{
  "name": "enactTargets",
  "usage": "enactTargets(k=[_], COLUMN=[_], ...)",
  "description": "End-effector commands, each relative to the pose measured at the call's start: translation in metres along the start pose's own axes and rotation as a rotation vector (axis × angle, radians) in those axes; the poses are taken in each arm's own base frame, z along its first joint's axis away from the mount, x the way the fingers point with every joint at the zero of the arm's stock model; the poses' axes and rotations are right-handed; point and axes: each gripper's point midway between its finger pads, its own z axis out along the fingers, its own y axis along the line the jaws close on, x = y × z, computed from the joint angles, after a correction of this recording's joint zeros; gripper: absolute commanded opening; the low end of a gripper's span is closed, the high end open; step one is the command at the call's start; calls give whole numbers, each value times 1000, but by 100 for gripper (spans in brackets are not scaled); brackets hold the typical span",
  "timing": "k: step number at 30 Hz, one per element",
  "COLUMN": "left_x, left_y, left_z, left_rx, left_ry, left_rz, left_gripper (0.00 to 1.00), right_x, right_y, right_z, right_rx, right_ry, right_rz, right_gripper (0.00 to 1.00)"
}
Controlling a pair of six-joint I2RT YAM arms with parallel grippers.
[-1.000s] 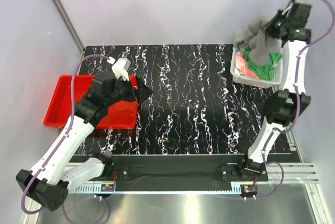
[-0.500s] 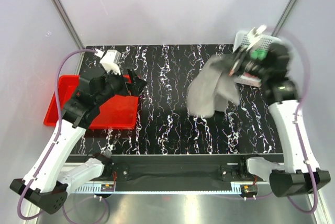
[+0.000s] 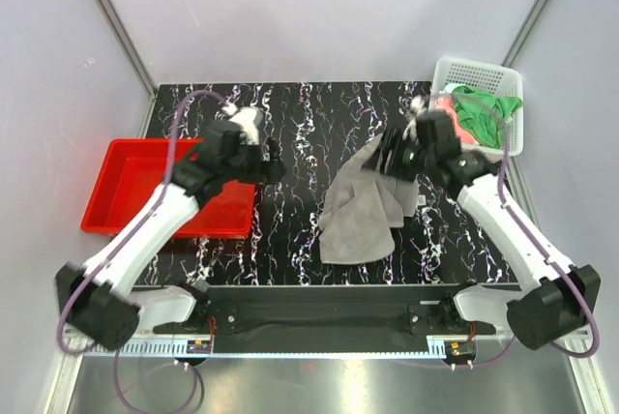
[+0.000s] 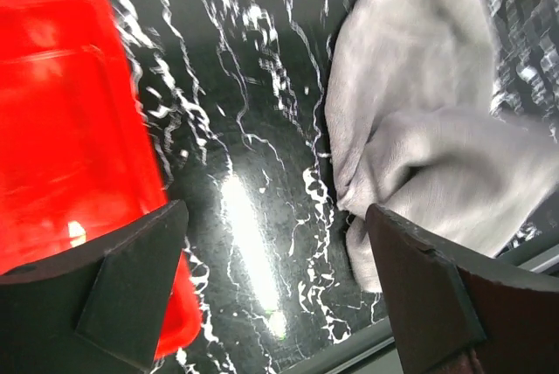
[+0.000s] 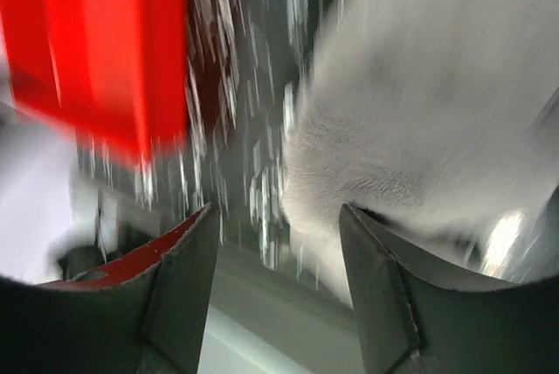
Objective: Fold and stack the towels
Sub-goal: Move the towel to the center of the board, then flatten out the crumpled towel
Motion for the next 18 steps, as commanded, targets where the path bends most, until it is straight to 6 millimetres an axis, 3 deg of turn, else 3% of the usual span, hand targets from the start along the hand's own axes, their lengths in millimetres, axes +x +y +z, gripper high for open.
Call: enactTargets(k=[1,2,4,5,8,10,11,13,14,18], left_x=[-3,4,12,21,27,31,42,49,56,68], left_y=[-33,-37,-52,-59,-77,-84,-83,-83,-83,-91], left_z=[33,49,64,74,93,102,112,120,125,136], left_rx=[95,97,137,172,245,253,234,221,224,273], left_ry=[34,79,125,165,180,199,236,268,291,303], left_rz=[12,20,33,10,-34,-28,-16,-4,-7,-34], left_gripper=[88,87,83,82,80,80,80,80,80,80], right_x=[-86,-94,-98,-106,-107,-92,-72,-66,-44,-30], right_y=[-46,-60,-91,-122,-170,-172,-177,-180,-184,-201], right_z=[-18,-18,-6,-9,-2,12,20,18,26,32], right_rx=[339,378,409,457,574,510,494,476,437,424], right_ry=[-278,-299,-315,-336,-328,-275,-233,-275,-225,-221], right_rz=[-74,-38,44,108,149,169,180,196,221,272], right_gripper=[64,63,56,49,45,46,47,50,51,51])
